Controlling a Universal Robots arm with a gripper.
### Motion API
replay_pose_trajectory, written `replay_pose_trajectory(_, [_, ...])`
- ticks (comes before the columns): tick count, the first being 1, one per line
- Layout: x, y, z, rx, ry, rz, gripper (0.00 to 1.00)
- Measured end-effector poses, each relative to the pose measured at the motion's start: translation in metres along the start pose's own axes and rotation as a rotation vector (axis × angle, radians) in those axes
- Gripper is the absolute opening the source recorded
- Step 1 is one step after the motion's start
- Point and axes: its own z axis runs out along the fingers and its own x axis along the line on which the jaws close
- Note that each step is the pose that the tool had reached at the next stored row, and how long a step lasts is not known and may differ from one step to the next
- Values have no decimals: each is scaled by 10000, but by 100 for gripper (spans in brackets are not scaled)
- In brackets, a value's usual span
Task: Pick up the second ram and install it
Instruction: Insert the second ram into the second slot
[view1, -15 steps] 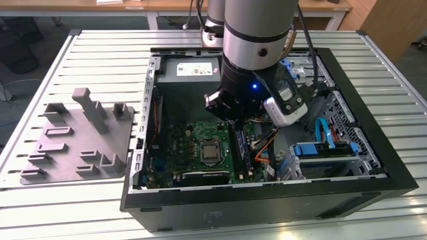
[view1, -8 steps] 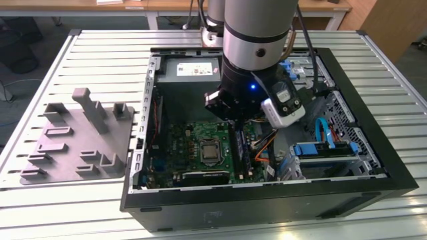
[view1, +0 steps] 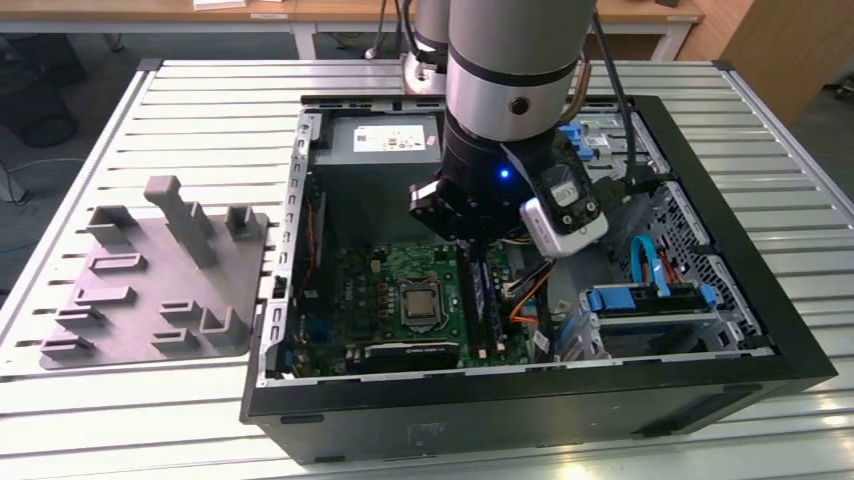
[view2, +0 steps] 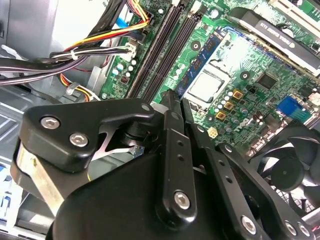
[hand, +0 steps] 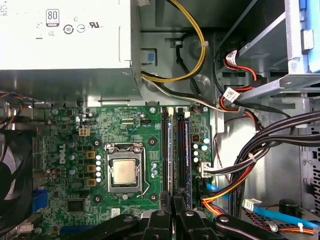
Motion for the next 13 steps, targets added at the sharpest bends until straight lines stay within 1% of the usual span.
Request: replay_pose_trajectory(13, [1, -2, 38, -1, 0, 1, 14])
